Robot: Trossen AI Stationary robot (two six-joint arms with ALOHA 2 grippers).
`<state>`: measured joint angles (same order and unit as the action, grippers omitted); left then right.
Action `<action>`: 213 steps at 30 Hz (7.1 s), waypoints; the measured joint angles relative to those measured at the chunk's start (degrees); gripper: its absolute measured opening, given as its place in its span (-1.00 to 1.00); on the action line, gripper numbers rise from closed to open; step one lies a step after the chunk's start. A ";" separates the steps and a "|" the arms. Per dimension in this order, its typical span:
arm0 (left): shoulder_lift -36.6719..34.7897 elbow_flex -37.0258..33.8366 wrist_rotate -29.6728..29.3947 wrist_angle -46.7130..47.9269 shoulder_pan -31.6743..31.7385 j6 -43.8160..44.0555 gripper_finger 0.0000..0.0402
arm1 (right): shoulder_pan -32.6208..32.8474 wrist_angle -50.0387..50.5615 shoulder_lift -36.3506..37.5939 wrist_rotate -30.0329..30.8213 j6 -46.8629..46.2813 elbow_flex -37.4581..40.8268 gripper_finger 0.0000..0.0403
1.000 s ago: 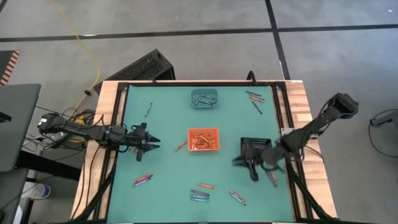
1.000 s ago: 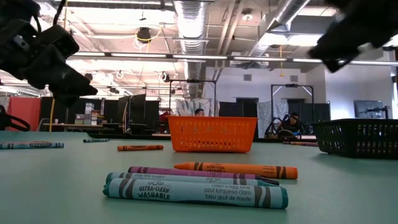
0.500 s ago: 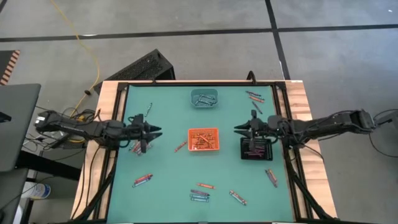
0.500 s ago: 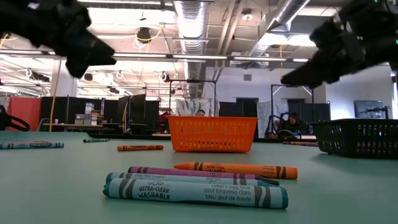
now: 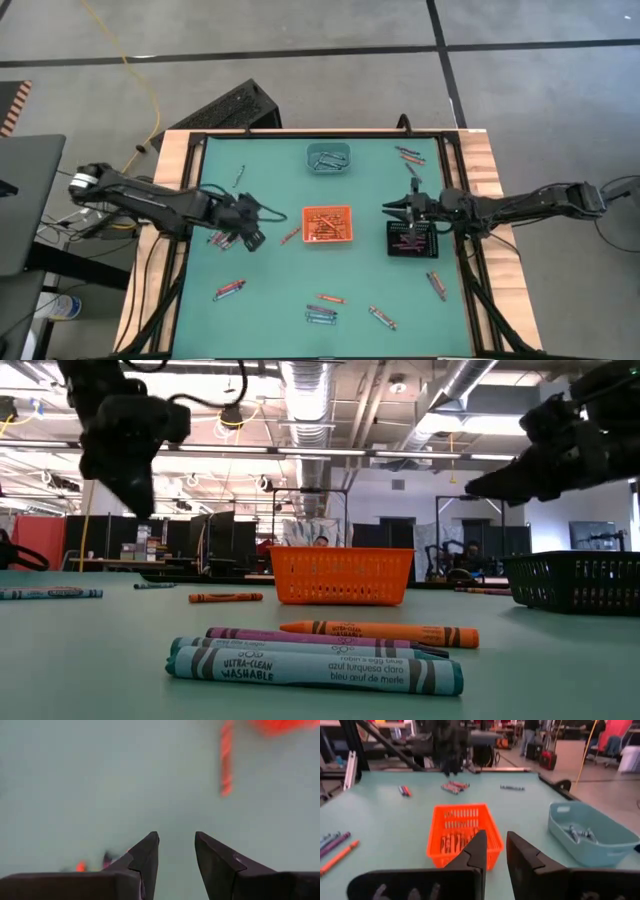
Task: Sort crayons
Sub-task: Put the orange crayon into the orange bin, then put the green crayon into the blue bin
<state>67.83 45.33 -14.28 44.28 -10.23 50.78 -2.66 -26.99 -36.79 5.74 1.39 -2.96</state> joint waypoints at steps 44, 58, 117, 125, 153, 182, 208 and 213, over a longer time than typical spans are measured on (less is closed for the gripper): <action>9.80 -13.33 7.51 6.09 17.41 -0.91 -0.54 | 0.76 -0.03 1.96 -1.77 1.73 -0.04 -0.65; 10.25 -10.82 5.59 5.99 17.45 -4.58 -0.46 | 0.76 -0.03 1.96 -1.77 1.73 -0.04 -0.65; 9.90 -11.64 10.02 5.81 17.43 -7.39 -0.50 | 0.75 -0.01 1.94 -1.95 1.84 -0.07 -0.65; 9.97 -11.72 9.49 5.06 17.39 -6.73 -0.94 | 0.76 -0.03 1.94 -1.95 1.85 -0.07 -0.65; 15.79 8.67 8.40 -48.05 13.89 -31.48 -0.92 | 0.76 -0.02 1.94 -1.90 3.19 -0.07 -0.65; 27.20 33.80 13.39 -6.15 16.23 -34.91 -0.45 | 0.74 -0.08 1.94 -2.62 4.68 -0.09 -0.65; 21.01 3.69 17.95 6.40 3.43 -8.48 -0.50 | 1.77 -1.08 1.94 -6.05 3.47 -0.08 -0.65; 16.90 0.97 15.18 6.13 3.86 -5.69 -0.50 | 1.77 -1.36 1.94 -6.05 3.63 -0.07 -0.65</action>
<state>84.73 46.30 0.91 50.41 -6.37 45.09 -0.89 -28.36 -34.85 -0.32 5.02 -3.04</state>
